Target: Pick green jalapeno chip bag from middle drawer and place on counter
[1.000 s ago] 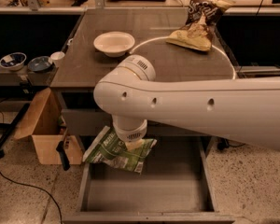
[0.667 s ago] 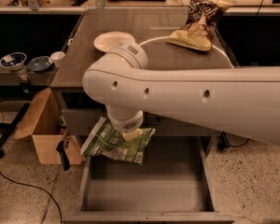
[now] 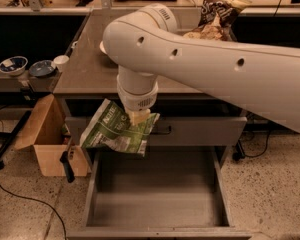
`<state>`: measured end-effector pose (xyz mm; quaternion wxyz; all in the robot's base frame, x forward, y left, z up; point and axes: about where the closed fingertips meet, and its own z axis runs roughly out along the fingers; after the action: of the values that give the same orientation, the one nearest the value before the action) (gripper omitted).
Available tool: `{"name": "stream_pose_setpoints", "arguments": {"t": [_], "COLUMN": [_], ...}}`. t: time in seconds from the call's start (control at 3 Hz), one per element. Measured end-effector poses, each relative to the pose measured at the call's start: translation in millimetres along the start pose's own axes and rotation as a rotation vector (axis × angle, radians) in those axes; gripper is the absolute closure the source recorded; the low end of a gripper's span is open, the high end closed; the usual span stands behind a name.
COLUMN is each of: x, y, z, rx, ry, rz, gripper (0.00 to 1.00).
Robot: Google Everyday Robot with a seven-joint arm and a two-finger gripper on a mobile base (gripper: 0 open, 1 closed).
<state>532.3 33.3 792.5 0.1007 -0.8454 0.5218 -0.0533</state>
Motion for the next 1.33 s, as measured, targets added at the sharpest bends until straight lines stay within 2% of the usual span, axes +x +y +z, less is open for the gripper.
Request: {"name": "stream_pose_setpoints", "arguments": {"t": [0.33, 0.67, 1.0, 1.33], "x": [-0.5, -0.5, 2.8, 14.1], "y": [2.0, 2.0, -1.9, -9.2], "z": [1.5, 1.5, -23.1, -69.9], "rx": [-0.002, -0.002, 0.035, 0.113], "ry": [0.012, 0.012, 0.004, -0.016], "rz": [-0.032, -0.032, -0.045, -0.071], "gripper": [1.0, 1.0, 1.0, 1.0]}}
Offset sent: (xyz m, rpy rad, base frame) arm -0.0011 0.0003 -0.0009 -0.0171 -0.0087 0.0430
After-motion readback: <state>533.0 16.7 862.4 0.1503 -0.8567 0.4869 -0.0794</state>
